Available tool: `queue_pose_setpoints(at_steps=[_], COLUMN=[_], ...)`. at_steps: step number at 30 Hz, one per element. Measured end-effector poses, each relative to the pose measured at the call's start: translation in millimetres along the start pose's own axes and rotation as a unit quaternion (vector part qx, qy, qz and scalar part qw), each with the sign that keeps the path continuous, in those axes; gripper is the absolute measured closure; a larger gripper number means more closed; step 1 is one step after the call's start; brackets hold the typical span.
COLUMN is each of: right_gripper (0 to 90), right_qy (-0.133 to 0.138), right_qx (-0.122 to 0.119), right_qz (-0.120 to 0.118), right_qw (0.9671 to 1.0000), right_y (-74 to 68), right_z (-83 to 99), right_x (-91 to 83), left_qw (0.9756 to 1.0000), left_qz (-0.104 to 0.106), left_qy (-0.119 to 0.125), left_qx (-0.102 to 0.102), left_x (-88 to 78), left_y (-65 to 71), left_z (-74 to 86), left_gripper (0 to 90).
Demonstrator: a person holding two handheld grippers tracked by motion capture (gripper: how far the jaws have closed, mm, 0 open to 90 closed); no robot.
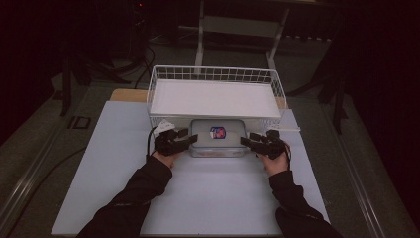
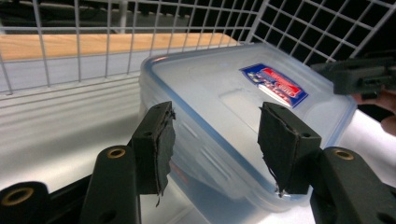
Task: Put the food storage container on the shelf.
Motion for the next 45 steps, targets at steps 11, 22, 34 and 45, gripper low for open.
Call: queue_pose_setpoints(at_steps=[11,22,34,45], right_gripper=[36.4,42.7,60.3,89.8], right_qy=[0.011,0.039,0.012,-0.048], right_qx=[-0.041,-0.054,-0.082,-0.094], right_qz=[0.019,-0.010,-0.053,-0.047], right_qw=[0.9989,0.9977,0.9951,0.9933], right_y=[-16.6,-44.2,-83.5,-86.7], right_z=[-2.5,-7.4,16.3,40.5], right_x=[-9.9,-36.4,-40.0,-12.6], left_qw=[0.9998,0.9961,0.9931,0.9949], left_qz=[0.014,0.075,0.103,0.088], left_qy=[-0.002,-0.044,-0.055,-0.048], left_qx=[0.016,0.015,0.011,0.011], left_x=[-8.3,-28.6,-54.6,-71.7], left_y=[11.5,43.5,75.6,79.1], left_z=[-1.0,13.9,28.3,41.7], left_gripper=[25.2,4.6,0.6,0.6])
Point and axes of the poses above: each handheld gripper's, and its own axes: x roughly forward along the jaws, z roughly out of its underside, y roughly to its right, the point moved 9 cm from there along x, roughly forward along the jaws, and after that the axes turned 13 degrees about z, right-handed, at the moved point
